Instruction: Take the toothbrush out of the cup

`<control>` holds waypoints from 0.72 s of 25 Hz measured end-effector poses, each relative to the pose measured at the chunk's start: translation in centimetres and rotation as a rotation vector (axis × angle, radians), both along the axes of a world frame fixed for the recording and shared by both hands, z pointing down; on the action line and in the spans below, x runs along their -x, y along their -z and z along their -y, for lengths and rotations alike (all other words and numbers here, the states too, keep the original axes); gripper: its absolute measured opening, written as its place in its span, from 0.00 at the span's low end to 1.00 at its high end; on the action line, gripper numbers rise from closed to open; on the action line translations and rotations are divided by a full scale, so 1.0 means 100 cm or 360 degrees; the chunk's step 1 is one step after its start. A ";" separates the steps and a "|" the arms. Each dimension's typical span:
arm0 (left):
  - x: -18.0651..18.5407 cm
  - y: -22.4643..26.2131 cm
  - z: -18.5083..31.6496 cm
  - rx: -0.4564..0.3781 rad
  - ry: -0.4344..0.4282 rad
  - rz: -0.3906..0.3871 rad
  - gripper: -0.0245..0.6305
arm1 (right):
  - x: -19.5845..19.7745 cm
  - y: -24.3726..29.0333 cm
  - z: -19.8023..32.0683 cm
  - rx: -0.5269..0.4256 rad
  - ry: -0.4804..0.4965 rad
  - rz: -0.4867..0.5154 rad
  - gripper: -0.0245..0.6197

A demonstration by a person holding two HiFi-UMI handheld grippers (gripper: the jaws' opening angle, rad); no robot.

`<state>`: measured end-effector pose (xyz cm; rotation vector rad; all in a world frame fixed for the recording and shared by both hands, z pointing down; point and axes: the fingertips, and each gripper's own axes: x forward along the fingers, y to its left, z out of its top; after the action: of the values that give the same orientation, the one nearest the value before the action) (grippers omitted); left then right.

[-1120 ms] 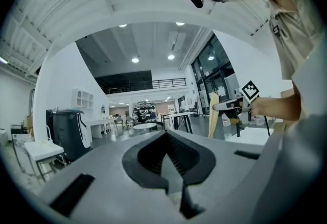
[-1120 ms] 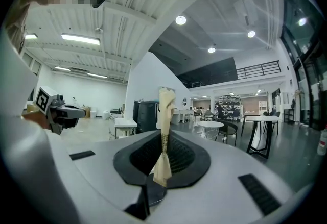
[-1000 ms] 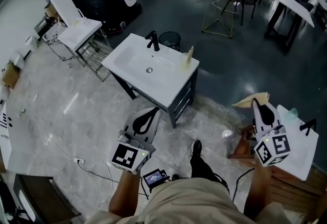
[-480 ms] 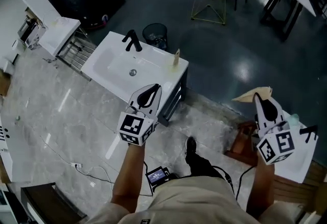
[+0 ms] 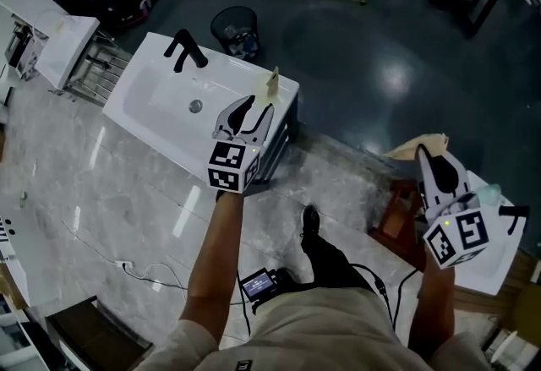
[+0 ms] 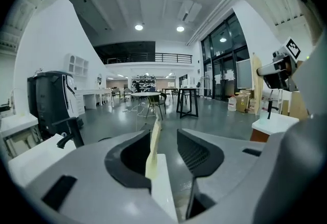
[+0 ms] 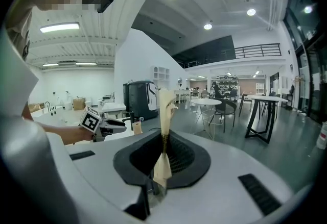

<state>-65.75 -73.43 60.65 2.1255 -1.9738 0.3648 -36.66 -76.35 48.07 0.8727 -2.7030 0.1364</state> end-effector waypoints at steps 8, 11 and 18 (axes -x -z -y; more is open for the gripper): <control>0.014 -0.057 0.060 0.0070 0.0009 0.0021 0.30 | 0.010 -0.057 0.031 0.0113 -0.0004 -0.0058 0.07; 0.018 -0.067 0.071 0.0083 0.0005 0.0041 0.30 | 0.014 -0.072 0.037 0.0151 -0.0006 -0.0079 0.07; 0.022 -0.068 0.083 0.0062 0.0029 0.0064 0.26 | 0.014 -0.087 0.045 0.0187 -0.0008 -0.0106 0.07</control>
<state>-67.92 -81.73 67.42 2.0911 -1.9896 0.4426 -38.03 -80.85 56.74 0.8348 -2.6021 0.2602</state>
